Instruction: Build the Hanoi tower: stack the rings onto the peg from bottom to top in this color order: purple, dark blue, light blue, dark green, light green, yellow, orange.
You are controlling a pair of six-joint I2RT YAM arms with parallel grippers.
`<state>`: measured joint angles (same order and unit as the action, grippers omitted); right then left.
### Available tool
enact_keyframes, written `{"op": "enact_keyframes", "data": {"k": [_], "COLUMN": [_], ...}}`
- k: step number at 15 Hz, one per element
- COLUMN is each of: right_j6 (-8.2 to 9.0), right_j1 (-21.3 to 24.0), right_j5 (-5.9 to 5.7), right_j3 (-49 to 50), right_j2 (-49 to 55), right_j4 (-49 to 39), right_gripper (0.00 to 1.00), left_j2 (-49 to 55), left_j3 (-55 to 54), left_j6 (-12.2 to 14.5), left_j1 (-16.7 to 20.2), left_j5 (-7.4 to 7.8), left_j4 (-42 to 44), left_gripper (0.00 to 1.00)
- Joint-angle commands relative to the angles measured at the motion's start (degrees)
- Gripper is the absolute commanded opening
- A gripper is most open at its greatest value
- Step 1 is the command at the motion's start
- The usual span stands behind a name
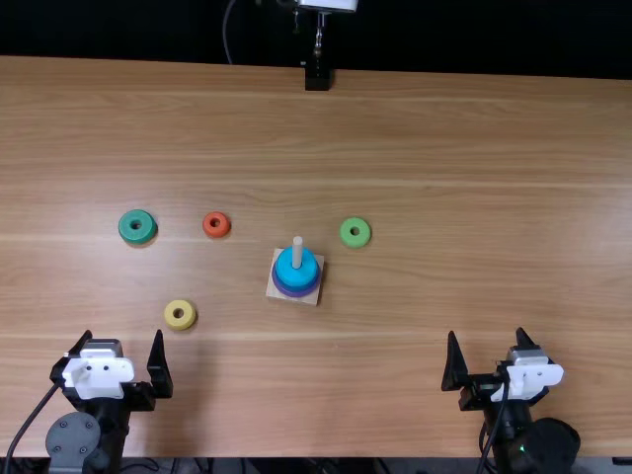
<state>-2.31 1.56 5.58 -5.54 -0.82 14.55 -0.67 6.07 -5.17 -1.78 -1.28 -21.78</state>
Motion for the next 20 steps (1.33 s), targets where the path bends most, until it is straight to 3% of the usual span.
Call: {"op": "enact_keyframes", "data": {"k": [1,8,20], "right_j6": [-0.23,-0.12,-0.12], "right_j1": [0.9,1.2,1.2], "right_j5": [0.32,0.11,0.11], "right_j3": [1.8,4.7,4.7], "right_j2": [0.8,0.8,0.8], "right_j4": [-0.6,3.8,3.8], "right_gripper": [1.0,1.0,1.0], "left_j2": [0.7,0.7,0.7], "left_j3": [-6.1,-6.1,-6.1], "left_j6": [0.3,0.3,0.3], "left_j1": [0.3,0.3,0.3], "left_j5": [-0.09,-0.09,-0.09], "left_j4": [-4.7,-4.7,-4.7], "left_gripper": [1.0,1.0,1.0]}}
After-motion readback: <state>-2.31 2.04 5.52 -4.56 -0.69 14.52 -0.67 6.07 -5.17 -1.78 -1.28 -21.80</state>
